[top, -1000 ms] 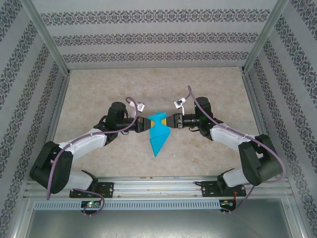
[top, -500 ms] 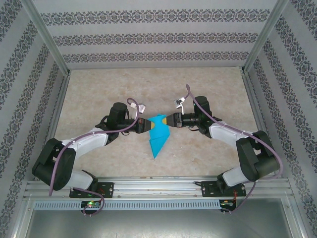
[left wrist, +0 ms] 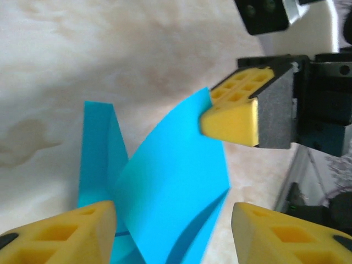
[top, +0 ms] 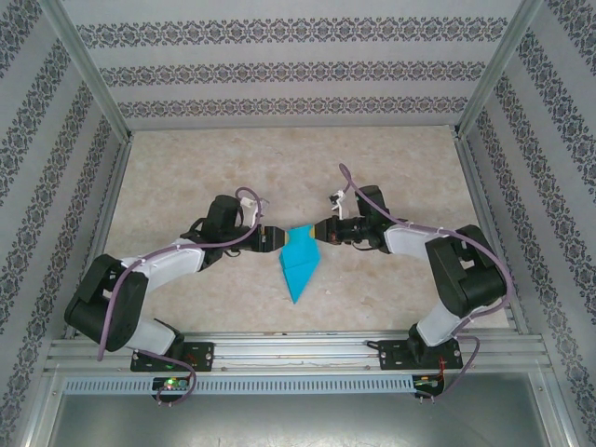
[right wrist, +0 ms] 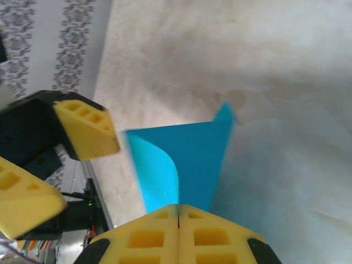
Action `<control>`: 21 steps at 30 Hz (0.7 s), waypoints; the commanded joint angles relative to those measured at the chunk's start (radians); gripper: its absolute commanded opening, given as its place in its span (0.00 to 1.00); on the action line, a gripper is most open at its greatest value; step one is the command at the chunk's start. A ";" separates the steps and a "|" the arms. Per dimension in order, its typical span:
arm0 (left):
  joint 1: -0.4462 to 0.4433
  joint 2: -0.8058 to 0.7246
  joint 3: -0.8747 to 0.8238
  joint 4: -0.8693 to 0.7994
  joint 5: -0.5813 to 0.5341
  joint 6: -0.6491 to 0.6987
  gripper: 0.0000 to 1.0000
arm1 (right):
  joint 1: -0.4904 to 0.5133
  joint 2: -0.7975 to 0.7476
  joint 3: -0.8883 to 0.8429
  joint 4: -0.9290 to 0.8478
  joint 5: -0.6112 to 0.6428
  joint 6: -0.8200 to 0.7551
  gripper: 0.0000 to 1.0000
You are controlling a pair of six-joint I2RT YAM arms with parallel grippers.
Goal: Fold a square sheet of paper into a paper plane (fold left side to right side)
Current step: Fold the wing for the fifth time at the center of the table.
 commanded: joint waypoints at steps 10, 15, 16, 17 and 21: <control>-0.175 -0.272 0.094 -0.466 -0.412 0.194 0.56 | -0.020 -0.030 0.039 -0.226 0.162 0.156 0.00; -0.366 -0.263 0.097 -0.463 -0.533 0.164 0.56 | -0.013 -0.049 0.043 -0.228 0.161 0.244 0.00; -0.400 -0.247 0.105 -0.464 -0.556 0.161 0.56 | -0.011 -0.048 0.046 -0.229 0.159 0.256 0.00; -0.440 -0.221 0.119 -0.470 -0.584 0.160 0.56 | -0.009 -0.049 0.050 -0.228 0.161 0.266 0.00; -0.555 -0.102 0.184 -0.502 -0.685 0.153 0.57 | 0.004 -0.049 0.053 -0.233 0.188 0.298 0.00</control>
